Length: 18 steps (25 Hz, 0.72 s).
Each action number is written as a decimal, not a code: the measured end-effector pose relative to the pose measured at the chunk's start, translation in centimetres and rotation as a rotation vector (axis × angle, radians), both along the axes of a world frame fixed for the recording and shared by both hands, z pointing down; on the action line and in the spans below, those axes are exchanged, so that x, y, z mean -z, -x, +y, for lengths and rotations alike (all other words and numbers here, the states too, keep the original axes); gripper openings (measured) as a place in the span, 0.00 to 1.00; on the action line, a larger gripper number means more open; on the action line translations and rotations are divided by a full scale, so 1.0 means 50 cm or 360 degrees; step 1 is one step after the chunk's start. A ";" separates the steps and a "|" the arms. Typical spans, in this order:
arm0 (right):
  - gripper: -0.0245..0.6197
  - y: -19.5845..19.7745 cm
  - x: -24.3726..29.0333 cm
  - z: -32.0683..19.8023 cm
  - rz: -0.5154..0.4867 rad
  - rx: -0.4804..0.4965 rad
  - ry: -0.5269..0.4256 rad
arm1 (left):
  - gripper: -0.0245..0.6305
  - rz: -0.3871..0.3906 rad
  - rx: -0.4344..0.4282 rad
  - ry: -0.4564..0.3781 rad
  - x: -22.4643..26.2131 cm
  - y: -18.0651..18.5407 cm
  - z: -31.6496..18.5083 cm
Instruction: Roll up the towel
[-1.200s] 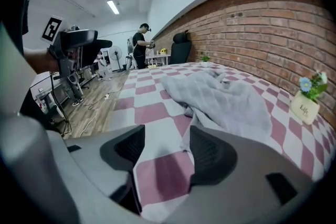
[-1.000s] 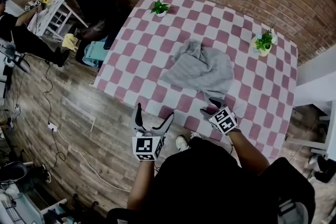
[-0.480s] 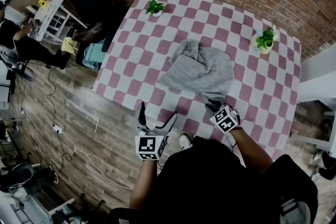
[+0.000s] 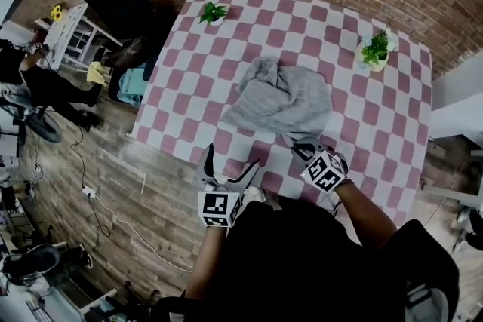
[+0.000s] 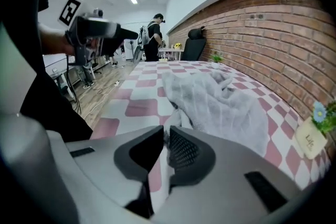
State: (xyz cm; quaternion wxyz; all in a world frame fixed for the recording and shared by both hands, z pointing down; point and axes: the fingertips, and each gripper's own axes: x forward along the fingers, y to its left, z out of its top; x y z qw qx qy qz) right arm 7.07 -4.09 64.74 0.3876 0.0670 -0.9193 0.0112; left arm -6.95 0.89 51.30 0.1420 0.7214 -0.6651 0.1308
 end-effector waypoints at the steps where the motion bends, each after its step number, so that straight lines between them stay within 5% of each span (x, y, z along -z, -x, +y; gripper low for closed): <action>1: 0.10 0.001 0.018 -0.004 -0.0040 -0.0015 0.0007 | 0.88 -0.0010 -0.0036 0.0017 -0.009 -0.005 -0.002; 7: 0.10 0.012 0.122 -0.026 -0.0224 -0.0052 -0.0050 | 0.85 -0.0118 -0.0336 0.0136 -0.077 -0.032 -0.037; 18: 0.10 0.075 0.352 -0.077 -0.0509 -0.0285 -0.0347 | 0.74 -0.0376 -0.0927 0.0108 -0.092 -0.062 -0.133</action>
